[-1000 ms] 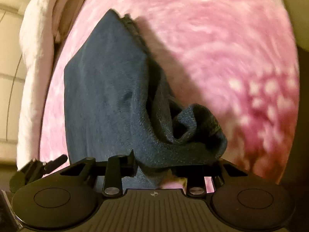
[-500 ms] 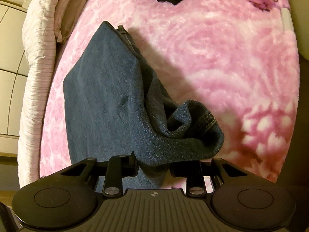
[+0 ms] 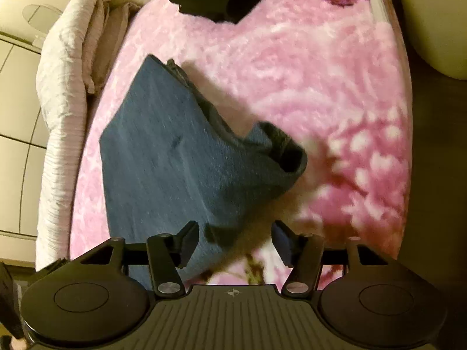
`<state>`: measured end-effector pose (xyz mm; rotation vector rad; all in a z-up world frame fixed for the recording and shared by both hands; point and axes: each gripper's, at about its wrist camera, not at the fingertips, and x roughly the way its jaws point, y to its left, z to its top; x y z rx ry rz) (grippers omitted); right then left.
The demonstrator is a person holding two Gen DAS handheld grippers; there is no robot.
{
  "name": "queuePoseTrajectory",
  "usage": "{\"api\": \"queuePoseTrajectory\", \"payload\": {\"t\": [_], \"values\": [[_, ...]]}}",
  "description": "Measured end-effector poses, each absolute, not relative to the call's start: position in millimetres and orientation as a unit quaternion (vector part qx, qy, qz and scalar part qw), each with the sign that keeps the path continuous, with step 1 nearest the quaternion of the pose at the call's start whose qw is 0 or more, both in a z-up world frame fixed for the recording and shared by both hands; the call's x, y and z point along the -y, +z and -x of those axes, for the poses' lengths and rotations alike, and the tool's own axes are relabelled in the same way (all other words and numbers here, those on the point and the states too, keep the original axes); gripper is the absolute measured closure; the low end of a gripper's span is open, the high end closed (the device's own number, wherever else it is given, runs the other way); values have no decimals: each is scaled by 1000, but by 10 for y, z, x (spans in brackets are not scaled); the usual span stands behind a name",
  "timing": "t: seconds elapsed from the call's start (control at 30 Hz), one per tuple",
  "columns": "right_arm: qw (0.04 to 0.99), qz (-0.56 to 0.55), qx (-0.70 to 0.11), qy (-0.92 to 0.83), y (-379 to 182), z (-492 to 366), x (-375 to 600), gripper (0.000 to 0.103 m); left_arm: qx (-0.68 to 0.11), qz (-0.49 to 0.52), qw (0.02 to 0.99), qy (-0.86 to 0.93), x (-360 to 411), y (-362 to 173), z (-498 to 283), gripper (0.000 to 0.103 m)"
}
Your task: Fold clothes
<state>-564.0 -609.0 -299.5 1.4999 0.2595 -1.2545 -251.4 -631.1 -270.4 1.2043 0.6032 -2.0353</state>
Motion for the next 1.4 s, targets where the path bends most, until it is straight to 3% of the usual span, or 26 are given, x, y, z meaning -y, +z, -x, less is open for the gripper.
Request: {"api": "queuePoseTrajectory", "payload": {"t": [0.6,1.03,1.4], "values": [[575,-593,-201,-526,-3026,5315,6358,41,-346,-442,373,-739,6436,-2870,2725,44],[574,-572,-281,-515,-2950,5142,6506,39,-357,-428,409,-723,6379,-2670,2667,44],[597,-510,-307,-538,-2521,4943,6181,39,-361,-386,446,-722,5797,-2307,2288,44]]}}
